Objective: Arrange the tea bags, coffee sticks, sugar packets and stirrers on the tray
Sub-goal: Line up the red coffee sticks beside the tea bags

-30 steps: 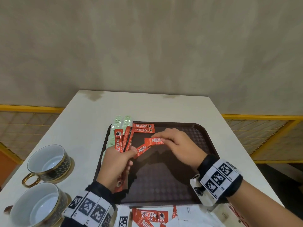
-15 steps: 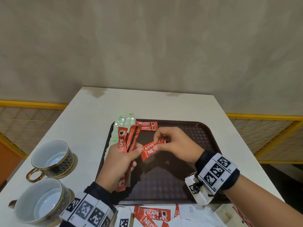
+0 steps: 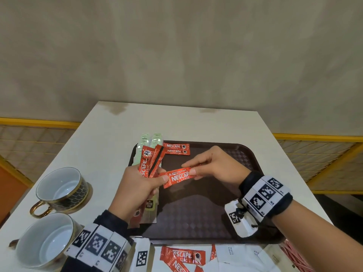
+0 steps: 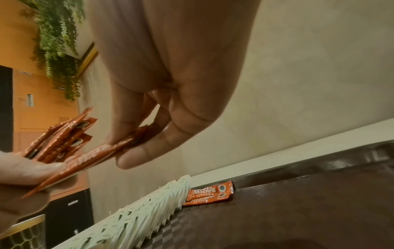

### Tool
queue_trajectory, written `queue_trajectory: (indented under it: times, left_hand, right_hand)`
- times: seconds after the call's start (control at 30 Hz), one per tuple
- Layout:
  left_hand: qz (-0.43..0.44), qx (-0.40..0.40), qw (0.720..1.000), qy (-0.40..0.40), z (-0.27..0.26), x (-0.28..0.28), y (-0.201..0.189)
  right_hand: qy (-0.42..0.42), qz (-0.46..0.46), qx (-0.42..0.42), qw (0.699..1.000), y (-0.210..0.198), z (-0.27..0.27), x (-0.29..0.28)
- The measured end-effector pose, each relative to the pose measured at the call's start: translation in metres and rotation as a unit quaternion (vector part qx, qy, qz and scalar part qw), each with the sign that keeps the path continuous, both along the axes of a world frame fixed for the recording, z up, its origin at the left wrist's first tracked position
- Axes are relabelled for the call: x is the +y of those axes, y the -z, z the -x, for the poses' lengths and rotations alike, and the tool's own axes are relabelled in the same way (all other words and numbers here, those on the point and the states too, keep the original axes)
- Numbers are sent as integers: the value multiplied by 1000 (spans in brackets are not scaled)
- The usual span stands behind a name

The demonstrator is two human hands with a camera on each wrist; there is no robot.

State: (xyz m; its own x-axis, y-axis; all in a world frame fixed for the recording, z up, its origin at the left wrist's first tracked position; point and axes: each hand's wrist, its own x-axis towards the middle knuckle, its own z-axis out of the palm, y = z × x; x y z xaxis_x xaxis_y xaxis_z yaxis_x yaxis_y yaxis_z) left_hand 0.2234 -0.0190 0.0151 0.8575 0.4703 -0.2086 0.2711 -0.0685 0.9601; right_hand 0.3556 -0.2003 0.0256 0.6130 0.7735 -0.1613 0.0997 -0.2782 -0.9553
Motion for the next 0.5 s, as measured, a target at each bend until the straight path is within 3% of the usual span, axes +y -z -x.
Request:
queue_trajectory:
  times: [0.13, 0.27, 0.5]
  left_hand:
    - [-9, -17, 999, -42, -5, 13, 2]
    - [-10, -30, 995, -94, -2, 28, 7]
    - [-16, -17, 994, -104, 4, 32, 17]
  right_hand:
    - [96, 20, -3, 995, 14, -25, 15]
    - [214, 100, -79, 968, 41, -52, 34]
    - [206, 180, -148, 950, 65, -74, 69]
